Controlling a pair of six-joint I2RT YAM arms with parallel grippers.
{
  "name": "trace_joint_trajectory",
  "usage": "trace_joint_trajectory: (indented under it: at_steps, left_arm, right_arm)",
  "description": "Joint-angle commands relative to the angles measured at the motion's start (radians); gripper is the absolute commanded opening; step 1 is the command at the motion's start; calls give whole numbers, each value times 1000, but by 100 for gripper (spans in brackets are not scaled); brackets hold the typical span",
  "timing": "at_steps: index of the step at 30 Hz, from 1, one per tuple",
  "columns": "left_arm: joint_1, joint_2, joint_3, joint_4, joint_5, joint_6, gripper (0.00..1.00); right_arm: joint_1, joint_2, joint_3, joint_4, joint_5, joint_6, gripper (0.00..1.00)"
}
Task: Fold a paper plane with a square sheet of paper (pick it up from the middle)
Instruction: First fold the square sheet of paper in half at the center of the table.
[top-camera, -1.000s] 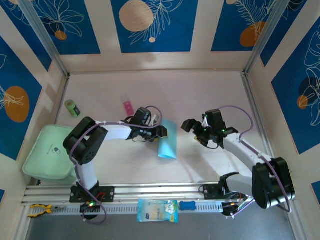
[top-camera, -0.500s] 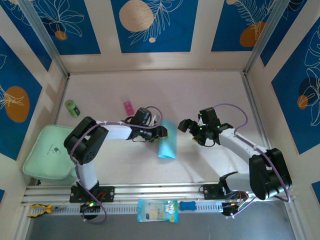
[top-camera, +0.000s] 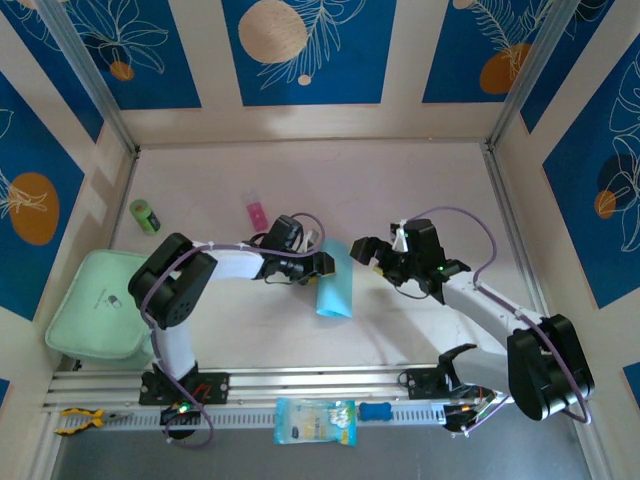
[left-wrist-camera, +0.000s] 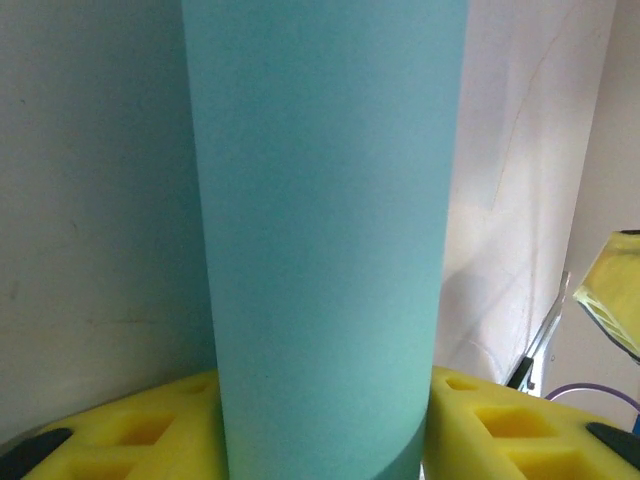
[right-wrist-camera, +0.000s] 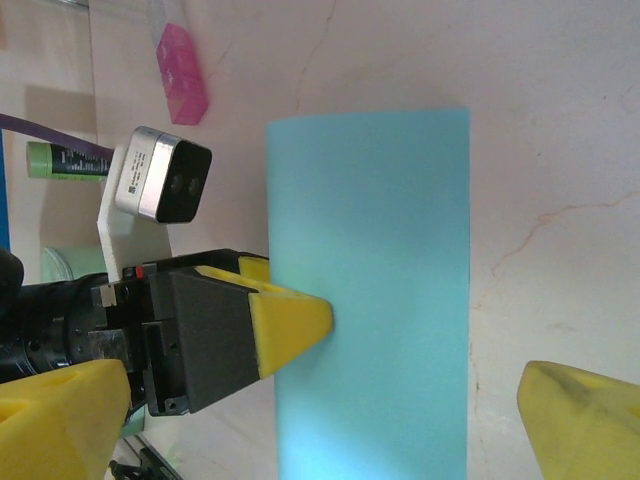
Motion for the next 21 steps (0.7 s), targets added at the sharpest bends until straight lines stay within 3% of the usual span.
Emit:
trace_joint_trajectory:
  at_steps: [1,7,15,21]
  left_arm:
    - [1,19,-13,40,-2,-36,48]
    - [-22,46,-3,101,-4,-89,48]
    - [-23,62,24,49,-18,-72,50]
    - [-23,77,49,-35,-43,-27,51]
  right_arm:
    - [-6,-31,-27,28,-56,-30,100]
    - [-28,-53,-30,-5,-108,-97,100]
    - [-54,-48,-42,10,-122,-93,96]
    - [-52,-62,-40,-34,-33,-50,94]
